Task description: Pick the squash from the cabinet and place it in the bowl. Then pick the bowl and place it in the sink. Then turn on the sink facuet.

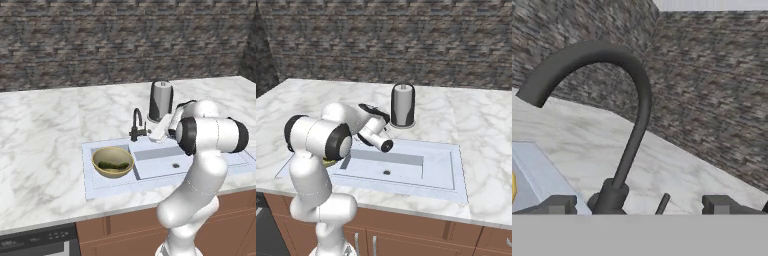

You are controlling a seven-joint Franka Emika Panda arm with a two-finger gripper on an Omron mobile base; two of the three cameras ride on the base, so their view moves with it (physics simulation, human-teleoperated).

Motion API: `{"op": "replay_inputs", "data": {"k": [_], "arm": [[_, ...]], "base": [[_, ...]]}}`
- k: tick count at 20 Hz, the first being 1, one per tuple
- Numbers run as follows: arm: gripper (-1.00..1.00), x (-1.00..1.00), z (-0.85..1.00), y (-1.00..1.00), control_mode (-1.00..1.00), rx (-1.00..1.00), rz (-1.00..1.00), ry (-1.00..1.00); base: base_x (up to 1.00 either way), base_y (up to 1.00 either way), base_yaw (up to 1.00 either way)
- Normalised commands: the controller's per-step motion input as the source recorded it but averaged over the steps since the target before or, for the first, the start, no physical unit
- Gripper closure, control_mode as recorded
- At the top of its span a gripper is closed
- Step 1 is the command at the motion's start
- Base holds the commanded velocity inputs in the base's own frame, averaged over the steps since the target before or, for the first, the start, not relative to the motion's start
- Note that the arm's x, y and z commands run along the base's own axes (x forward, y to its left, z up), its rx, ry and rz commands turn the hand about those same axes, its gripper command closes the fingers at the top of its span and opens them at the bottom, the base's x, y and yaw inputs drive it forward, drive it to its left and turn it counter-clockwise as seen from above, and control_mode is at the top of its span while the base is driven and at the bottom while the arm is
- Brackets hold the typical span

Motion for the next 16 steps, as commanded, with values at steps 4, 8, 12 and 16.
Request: {"op": "replay_inputs", "data": {"k": [4, 8, 12, 16], "arm": [[-1.00, 0.50, -0.15, 0.00, -1.00, 0.17, 0.00, 0.00], [-1.00, 0.37, -0.19, 0.00, -1.00, 0.17, 0.00, 0.00], [-1.00, 0.23, -0.32, 0.00, -1.00, 0.17, 0.00, 0.02], [-1.00, 0.31, -0.21, 0.00, -1.00, 0.14, 0.00, 0.02]], "base": [[0.00, 0.00, 0.00], [0.00, 0.00, 0.00], [0.00, 0.00, 0.00], [0.00, 0.00, 0.00]]}}
